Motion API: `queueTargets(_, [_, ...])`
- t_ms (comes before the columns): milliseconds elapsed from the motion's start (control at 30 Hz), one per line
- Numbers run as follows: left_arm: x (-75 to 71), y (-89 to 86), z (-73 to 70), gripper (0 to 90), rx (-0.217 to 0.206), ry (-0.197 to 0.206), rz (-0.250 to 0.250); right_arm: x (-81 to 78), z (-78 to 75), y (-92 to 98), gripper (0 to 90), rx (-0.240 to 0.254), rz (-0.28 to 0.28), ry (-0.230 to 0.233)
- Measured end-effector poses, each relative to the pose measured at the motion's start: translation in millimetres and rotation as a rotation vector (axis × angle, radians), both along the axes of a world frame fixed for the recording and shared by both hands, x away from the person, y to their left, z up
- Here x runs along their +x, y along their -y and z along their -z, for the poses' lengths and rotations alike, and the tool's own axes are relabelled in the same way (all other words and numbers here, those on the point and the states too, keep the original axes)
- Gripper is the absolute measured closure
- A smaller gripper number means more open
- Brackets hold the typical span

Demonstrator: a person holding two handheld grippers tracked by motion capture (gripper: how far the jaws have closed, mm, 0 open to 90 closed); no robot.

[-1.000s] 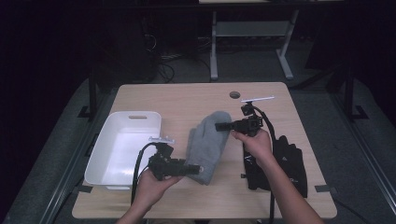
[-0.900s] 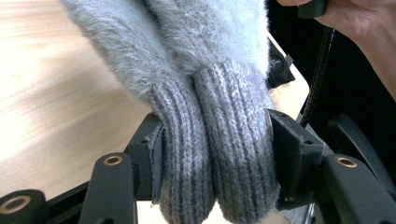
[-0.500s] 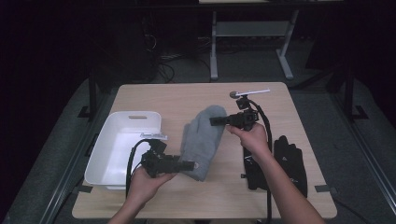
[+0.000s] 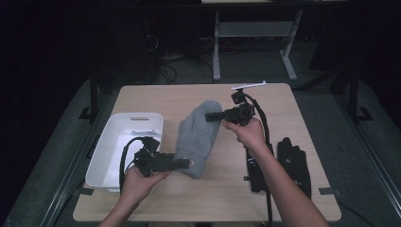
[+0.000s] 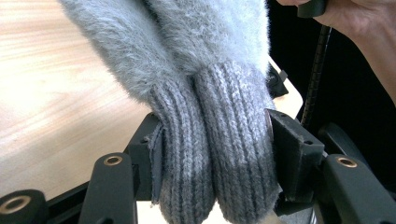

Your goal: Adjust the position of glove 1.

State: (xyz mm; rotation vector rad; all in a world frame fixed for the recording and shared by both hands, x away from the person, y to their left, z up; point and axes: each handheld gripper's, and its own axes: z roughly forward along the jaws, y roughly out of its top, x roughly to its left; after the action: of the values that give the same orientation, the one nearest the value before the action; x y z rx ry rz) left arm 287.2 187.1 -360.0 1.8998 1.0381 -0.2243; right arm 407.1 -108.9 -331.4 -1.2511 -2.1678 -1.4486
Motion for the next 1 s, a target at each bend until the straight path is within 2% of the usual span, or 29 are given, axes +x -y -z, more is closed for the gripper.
queueTargets(100, [-0.3,-2.0,-1.2,43.0,-0.011,-0.001,-0.007,0.9,-2.6,-2.1,72.5,-0.004,-0.005,0.005])
queueTargets(667, [-3.5,-22.8,-15.6,43.0,-0.005,0.036,-0.032,5.4,-20.4,-26.1,72.6,-0.002,-0.034,0.028])
queueTargets(1000, [-5.6,-35.6,-21.0,43.0,-0.012,0.04,-0.056,7.4,-30.6,-41.8,72.7,-0.001,-0.051,0.037])
